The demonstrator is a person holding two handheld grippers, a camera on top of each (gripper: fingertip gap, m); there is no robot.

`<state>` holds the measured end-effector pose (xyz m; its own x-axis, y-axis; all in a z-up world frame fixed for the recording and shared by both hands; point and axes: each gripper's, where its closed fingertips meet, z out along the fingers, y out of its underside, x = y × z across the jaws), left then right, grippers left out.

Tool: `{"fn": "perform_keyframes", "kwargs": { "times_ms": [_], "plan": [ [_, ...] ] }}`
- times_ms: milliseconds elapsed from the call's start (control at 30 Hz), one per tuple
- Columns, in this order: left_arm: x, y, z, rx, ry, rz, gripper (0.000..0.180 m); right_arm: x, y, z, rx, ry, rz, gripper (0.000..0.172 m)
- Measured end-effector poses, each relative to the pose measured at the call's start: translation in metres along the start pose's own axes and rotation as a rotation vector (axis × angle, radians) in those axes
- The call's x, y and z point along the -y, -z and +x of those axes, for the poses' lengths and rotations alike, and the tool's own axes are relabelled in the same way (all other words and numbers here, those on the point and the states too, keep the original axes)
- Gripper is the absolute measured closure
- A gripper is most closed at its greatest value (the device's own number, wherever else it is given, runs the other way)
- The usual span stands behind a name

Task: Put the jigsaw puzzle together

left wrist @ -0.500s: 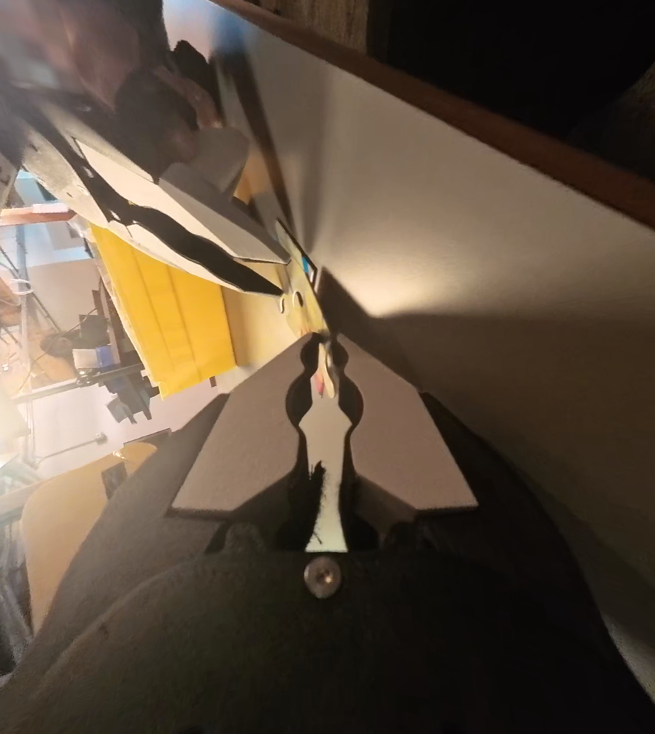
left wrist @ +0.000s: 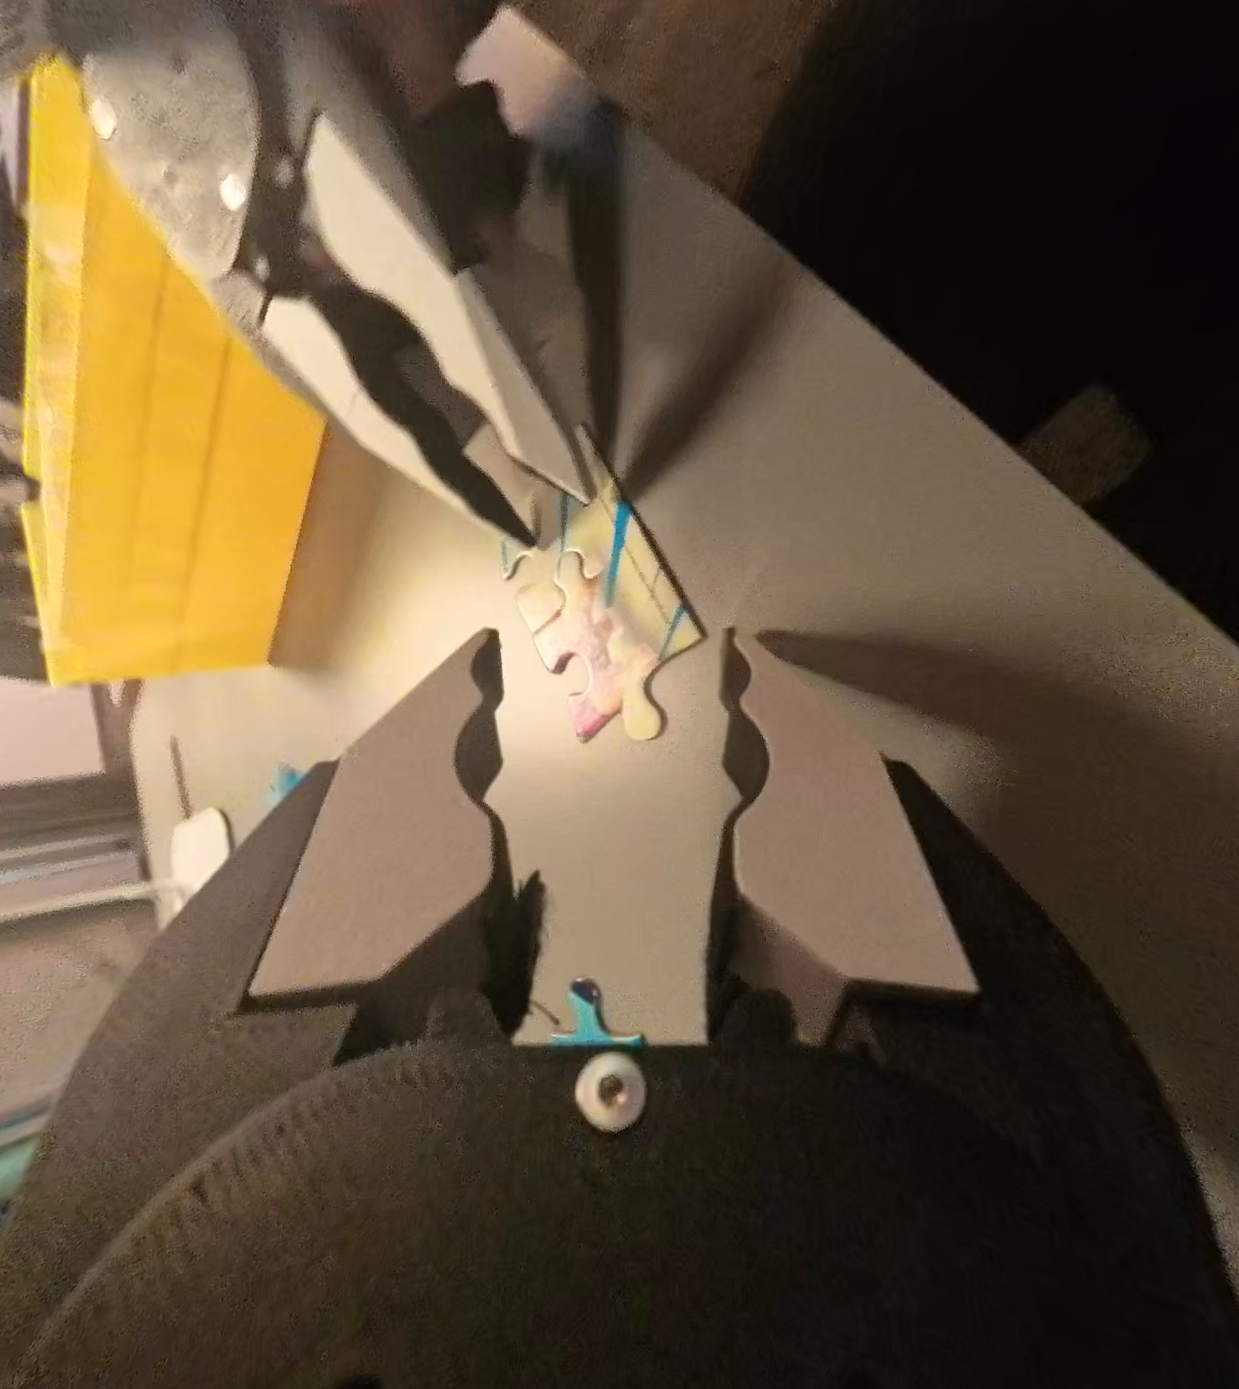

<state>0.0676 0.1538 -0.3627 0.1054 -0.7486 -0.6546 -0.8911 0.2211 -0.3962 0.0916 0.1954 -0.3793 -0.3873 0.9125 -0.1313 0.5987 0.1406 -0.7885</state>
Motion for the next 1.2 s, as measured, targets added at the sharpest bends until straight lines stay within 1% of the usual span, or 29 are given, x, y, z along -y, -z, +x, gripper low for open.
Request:
{"fn": "perform_keyframes", "kwargs": {
  "times_ms": [67,133,200,300,333,367,400,500,567,600,633,667,733,800,867,900,933,967,1033,1067,1133,1200],
  "plan": [
    [-0.003,-0.004,-0.012,0.053,0.15,-0.004,0.139,0.0,0.0,0.0,-0.004,0.003,0.0,0.144],
    [0.001,-0.013,-0.008,-0.003,0.309,0.02,0.152,0.0,0.0,0.001,-0.006,0.001,0.0,0.145],
    [0.002,-0.022,-0.007,-0.045,0.439,0.024,0.156,0.0,0.0,0.001,-0.007,-0.001,0.0,0.146],
    [-0.002,-0.03,-0.004,-0.104,0.582,0.016,0.162,0.0,0.0,0.003,-0.018,-0.001,-0.002,0.15],
    [-0.002,-0.031,-0.004,-0.129,0.624,0.019,0.163,0.0,0.0,0.004,-0.022,-0.001,-0.003,0.151],
    [-0.001,-0.031,-0.001,-0.163,0.665,0.023,0.168,0.0,0.0,0.005,-0.027,-0.001,-0.004,0.153],
    [0.002,-0.031,0.002,-0.201,0.704,0.029,0.179,0.0,0.0,0.006,-0.035,-0.001,-0.005,0.156],
    [0.003,-0.033,0.002,-0.194,0.772,0.018,0.18,0.0,-0.001,0.012,-0.075,-0.003,-0.011,0.167],
    [0.003,-0.033,0.002,-0.18,0.774,0.001,0.18,0.0,-0.001,0.013,-0.084,-0.014,-0.03,0.169],
    [0.001,-0.031,0.002,-0.162,0.756,-0.016,0.18,0.001,-0.001,0.015,-0.106,0.009,-0.046,0.169],
    [-0.004,-0.029,-0.001,-0.123,0.751,-0.042,0.18,0.003,-0.001,0.017,-0.138,0.046,-0.043,0.172],
    [-0.006,-0.024,-0.007,-0.075,0.776,-0.035,0.18,0.009,-0.002,0.015,-0.141,0.064,-0.017,0.172],
    [-0.005,-0.006,-0.022,0.018,0.895,0.054,0.18,0.012,-0.009,0.007,-0.089,0.036,0.006,0.172],
    [-0.014,0.019,-0.034,0.134,0.993,0.102,0.18,0.008,-0.013,0.007,-0.09,0.04,-0.019,0.172],
    [-0.028,0.051,-0.039,0.278,1.048,0.103,0.176,0.008,-0.013,0.008,-0.101,0.049,-0.039,0.172],
    [-0.035,0.07,-0.041,0.364,1.074,0.106,0.174,0.009,-0.01,0.013,-0.139,0.064,-0.043,0.172],
    [-0.039,0.091,-0.043,0.453,1.1,0.126,0.172,0.016,-0.005,0.018,-0.178,0.076,0.0,0.172],
    [-0.042,0.114,-0.045,0.547,1.131,0.157,0.17,0.03,0.003,0.02,-0.206,0.059,0.098,0.172],
    [-0.05,0.161,-0.044,0.756,1.199,0.212,0.164,0.059,0.027,0.032,-0.279,0.001,0.346,0.172],
    [-0.054,0.185,-0.04,0.866,1.228,0.23,0.162,0.068,0.037,0.041,-0.328,-0.003,0.445,0.172],
    [-0.059,0.23,-0.028,1.083,1.257,0.251,0.159,0.077,0.051,0.059,-0.453,0.023,0.55,0.172],
    [-0.062,0.268,-0.011,1.271,1.244,0.233,0.158,0.087,0.058,0.07,-0.557,0.075,0.586,0.172]
  ]
}}
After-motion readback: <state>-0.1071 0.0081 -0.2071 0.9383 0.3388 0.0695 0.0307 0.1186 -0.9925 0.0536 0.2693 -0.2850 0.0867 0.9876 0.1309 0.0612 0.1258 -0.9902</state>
